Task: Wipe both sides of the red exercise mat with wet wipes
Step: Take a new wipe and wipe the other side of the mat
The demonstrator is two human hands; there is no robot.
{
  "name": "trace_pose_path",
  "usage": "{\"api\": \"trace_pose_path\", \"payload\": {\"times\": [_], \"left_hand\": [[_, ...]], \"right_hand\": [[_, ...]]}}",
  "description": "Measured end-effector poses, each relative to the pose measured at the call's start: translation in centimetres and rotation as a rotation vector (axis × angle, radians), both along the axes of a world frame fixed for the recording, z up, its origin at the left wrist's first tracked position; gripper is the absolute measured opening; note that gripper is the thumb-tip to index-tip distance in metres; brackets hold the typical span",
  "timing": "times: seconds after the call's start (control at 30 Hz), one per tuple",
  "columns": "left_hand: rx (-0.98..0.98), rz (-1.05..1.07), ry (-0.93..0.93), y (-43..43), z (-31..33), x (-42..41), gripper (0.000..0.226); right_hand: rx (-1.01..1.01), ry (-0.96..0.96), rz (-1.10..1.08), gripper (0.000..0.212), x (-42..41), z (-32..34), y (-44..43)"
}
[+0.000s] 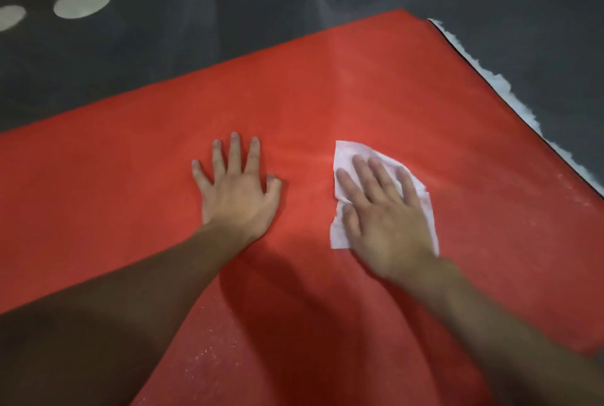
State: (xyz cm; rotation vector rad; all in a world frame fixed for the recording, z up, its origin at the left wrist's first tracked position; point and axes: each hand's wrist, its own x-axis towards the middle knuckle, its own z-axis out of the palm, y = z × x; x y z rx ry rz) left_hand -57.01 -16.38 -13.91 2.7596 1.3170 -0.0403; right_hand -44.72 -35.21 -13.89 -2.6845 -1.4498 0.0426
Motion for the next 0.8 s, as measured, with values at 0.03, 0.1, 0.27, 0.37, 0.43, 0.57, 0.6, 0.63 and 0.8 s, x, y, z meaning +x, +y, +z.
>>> {"api": "trace_pose_path", "payload": {"times": [0.03, 0.1, 0.27, 0.37, 0.43, 0.57, 0.6, 0.63, 0.8], "left_hand": [[0.002, 0.002, -0.003, 0.0, 0.0, 0.0, 0.077], [0.002, -0.003, -0.011, 0.1, 0.1, -0.1, 0.077], [-0.013, -0.004, -0.035, 0.2, 0.1, -0.1, 0.075], [-0.012, 0.022, -0.144, 0.3, 0.1, -0.3, 0.069], [-0.010, 0.071, -0.273, 0.5, 0.1, -0.5, 0.065], [0.016, 0.137, -0.341, 0.5, -0.2, -0.2, 0.067], [0.031, 0.131, -0.309, 0.6, -0.2, -0.2, 0.067], [0.043, 0.118, -0.269, 0.5, -0.2, 0.0, 0.068], [0.053, 0.093, -0.146, 0.4, 0.1, 0.2, 0.074]], "right_hand": [[-0.002, 0.016, -0.043, 0.059, -1.6, -0.1, 0.8], [-0.010, 0.036, 0.139, 0.059, -4.4, -0.4, 0.8], [0.007, -0.014, 0.130, 0.057, 2.3, 0.0, 2.3], [-0.003, 0.031, -0.023, 0.060, -2.4, -0.3, 4.7], [-0.038, 0.034, 0.312, 0.058, -3.7, -0.5, 4.1], [-0.035, 0.011, 0.138, 0.061, 3.1, 0.0, 5.7], [-0.051, 0.019, 0.006, 0.063, 2.7, -0.1, 6.5], [-0.057, 0.013, -0.028, 0.064, 1.2, -0.3, 7.0], [-0.077, 0.036, 0.365, 0.060, 2.3, 0.0, 7.1]]}}
